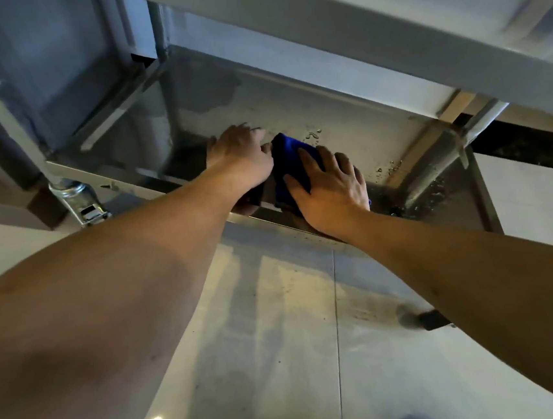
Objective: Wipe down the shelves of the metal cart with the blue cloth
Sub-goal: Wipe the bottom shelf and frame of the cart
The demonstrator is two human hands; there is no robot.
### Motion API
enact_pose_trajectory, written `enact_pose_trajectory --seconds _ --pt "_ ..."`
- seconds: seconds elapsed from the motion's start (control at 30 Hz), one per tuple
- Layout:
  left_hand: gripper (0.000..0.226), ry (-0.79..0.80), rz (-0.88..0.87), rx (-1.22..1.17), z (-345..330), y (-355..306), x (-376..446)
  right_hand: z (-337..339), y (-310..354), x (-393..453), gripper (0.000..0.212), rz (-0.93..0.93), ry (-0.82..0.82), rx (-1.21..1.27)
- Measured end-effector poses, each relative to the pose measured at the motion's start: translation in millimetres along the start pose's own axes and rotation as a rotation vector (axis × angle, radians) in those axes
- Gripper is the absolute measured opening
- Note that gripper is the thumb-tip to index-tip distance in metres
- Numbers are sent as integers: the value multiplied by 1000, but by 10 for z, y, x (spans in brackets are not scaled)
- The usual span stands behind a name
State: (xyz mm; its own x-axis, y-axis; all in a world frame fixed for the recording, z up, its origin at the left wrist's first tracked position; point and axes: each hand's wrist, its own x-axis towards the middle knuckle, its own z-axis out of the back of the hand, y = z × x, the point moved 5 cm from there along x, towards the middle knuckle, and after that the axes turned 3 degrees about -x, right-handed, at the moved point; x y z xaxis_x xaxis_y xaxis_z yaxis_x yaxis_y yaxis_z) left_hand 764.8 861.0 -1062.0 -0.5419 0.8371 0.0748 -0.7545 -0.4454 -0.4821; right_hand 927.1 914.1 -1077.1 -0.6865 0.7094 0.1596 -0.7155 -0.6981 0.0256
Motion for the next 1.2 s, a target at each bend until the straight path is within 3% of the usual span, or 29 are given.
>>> enact_pose_trajectory --seconds 0.37,0.77,1.0,1.2 --pt "43 3 -85 113 -100 169 -30 -225 -329 1021 62 -81 -49 -9" --pt "44 -55 -101 159 -130 186 -58 -341 -666 1962 65 -172 9 -4" --pt "41 -46 -106 252 -126 138 -31 -321 -655 1919 65 -151 47 -4" --pt "43 -6 -89 276 -118 89 -46 -278 -496 1303 60 -50 8 22"
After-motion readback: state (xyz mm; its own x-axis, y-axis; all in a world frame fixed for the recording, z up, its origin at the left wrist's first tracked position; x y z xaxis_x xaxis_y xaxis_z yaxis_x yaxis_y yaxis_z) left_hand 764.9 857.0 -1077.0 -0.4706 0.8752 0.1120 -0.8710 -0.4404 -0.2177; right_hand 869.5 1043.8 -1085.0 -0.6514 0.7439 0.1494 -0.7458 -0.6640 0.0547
